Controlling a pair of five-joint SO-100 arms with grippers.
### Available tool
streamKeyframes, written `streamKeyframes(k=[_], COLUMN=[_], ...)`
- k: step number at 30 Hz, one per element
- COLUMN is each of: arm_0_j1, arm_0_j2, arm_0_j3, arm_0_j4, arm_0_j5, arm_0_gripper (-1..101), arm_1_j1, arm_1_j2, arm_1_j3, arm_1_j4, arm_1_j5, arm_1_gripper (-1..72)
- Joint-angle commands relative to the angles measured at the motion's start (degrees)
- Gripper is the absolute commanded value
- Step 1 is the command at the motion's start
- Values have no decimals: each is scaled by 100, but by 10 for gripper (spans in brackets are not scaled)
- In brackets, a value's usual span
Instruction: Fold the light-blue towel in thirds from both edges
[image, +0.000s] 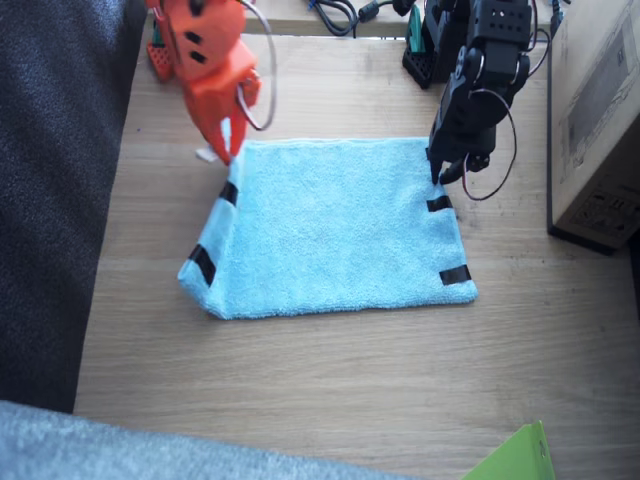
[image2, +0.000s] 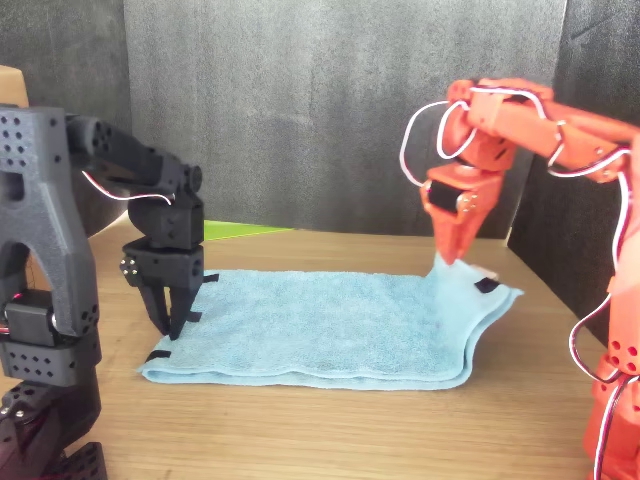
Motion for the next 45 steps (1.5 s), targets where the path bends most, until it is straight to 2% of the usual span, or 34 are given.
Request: streamKeyframes(k=[1,14,21,23,26,28,31,37,45], arm_0_j1=[79,62,79,70,62,62,53,53,9], arm_0_j2=[237,264,308,308,308,316,325,325,334], arm_0_j3=[62,88,132,132,132,141,141,149,132], arm_0_j4=[62,35,18,18,18,18,9,9,9], arm_0_j5=[88,79,79,70,53,44,35,26,18], arm_0_gripper=[-1,-1,-1,-1,-1,-1,-1,-1,-1], arm_1_j1=[308,1248,1485,1529,1529,1485,1424,1125,-413], arm_1_j2=[-79,-1468,-1978,-2030,-2092,-2083,-1986,-1591,-466], arm_1_j3=[-439,-1881,-2408,-2514,-2628,-2698,-2777,-2716,-2250], arm_1_j4=[167,316,316,316,316,316,316,325,325], arm_1_j5=[97,9,18,44,105,149,176,211,0], arm_1_gripper=[3,2,8,21,93,161,215,233,251])
